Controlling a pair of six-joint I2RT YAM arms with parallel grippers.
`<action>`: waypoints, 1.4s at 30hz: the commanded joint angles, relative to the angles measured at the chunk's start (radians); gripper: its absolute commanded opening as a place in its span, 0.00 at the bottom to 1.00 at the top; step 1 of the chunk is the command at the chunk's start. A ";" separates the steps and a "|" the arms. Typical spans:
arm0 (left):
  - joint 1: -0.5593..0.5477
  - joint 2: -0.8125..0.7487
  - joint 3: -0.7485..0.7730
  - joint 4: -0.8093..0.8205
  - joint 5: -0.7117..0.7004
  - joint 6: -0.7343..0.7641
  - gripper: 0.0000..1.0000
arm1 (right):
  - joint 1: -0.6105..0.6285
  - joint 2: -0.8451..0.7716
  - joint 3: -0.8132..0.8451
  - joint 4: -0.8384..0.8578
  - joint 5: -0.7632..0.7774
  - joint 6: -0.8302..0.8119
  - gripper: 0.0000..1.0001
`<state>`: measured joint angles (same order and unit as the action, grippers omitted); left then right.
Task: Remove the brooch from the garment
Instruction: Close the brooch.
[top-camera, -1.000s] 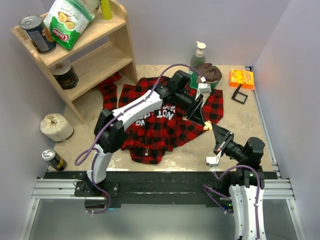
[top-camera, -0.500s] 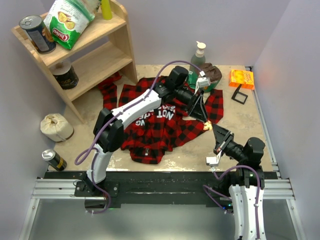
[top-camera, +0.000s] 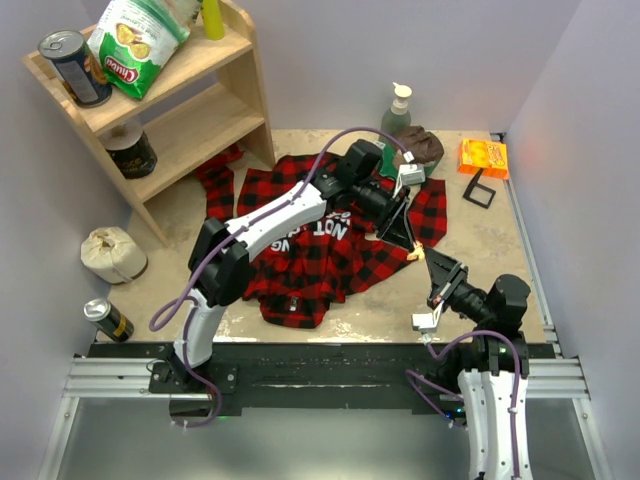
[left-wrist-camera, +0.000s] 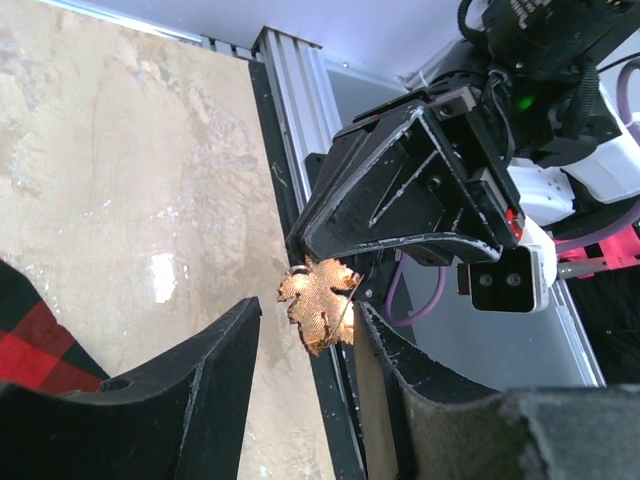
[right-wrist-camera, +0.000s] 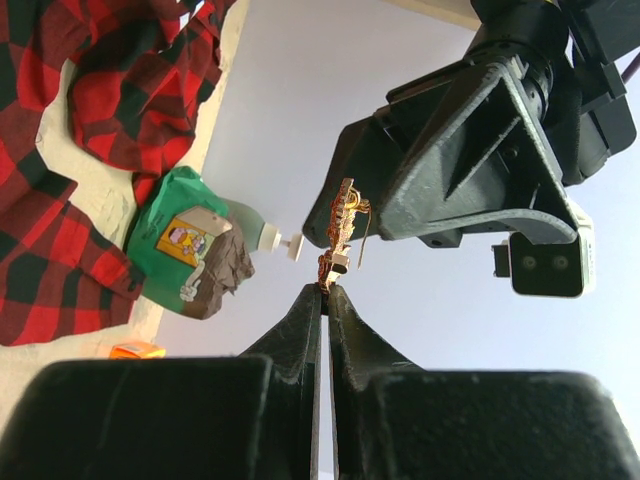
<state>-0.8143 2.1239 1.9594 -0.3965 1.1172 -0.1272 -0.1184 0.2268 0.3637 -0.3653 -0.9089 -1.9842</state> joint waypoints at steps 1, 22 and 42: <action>-0.008 -0.028 0.033 -0.044 -0.042 0.054 0.48 | -0.001 0.009 0.012 0.042 -0.028 -0.295 0.00; -0.011 -0.012 0.044 -0.036 -0.042 0.027 0.45 | -0.003 -0.001 0.011 0.020 -0.033 -0.317 0.00; -0.014 -0.018 0.067 -0.120 -0.102 0.115 0.41 | -0.001 0.002 0.009 0.029 -0.036 -0.318 0.00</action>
<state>-0.8280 2.1239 1.9862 -0.5045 1.0283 -0.0536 -0.1188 0.2287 0.3637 -0.3809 -0.9081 -1.9839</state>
